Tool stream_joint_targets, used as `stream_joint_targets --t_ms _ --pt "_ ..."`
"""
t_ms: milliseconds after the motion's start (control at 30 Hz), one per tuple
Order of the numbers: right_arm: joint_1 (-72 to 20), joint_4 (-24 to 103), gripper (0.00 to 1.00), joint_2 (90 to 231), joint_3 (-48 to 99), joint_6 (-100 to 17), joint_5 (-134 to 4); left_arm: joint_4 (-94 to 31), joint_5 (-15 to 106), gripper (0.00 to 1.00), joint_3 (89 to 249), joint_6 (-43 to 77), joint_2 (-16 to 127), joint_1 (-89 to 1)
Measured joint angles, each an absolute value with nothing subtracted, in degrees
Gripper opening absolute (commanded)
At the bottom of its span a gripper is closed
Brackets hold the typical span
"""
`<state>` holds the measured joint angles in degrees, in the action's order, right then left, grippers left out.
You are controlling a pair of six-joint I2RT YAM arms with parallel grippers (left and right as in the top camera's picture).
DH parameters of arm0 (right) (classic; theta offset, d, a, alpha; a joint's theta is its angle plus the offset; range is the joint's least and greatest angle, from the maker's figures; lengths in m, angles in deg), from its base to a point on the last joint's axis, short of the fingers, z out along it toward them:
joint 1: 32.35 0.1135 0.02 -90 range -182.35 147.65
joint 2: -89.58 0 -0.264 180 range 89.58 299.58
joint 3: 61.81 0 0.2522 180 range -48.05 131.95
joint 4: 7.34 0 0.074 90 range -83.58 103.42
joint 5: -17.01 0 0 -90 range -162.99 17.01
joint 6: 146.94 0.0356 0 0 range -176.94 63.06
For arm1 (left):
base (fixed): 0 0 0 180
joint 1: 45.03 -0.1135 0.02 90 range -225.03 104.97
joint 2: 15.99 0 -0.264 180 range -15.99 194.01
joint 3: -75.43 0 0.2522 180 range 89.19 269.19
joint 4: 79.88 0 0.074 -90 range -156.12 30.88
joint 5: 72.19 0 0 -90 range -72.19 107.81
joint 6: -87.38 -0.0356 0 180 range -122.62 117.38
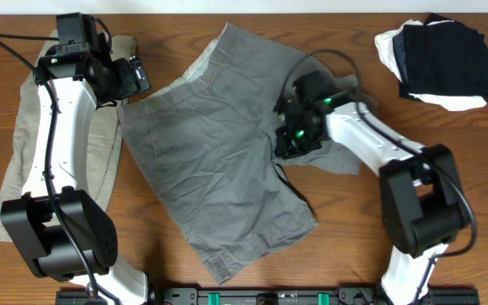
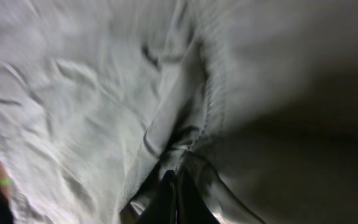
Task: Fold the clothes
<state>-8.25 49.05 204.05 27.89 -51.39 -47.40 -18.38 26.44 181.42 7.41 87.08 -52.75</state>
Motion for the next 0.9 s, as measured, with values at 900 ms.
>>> stream_joint_targets --t_ms 900 --pt "-21.17 27.76 0.24 209.71 29.44 -54.80 -65.46 -13.41 26.44 0.98 178.69 7.41 87.08 -52.73"
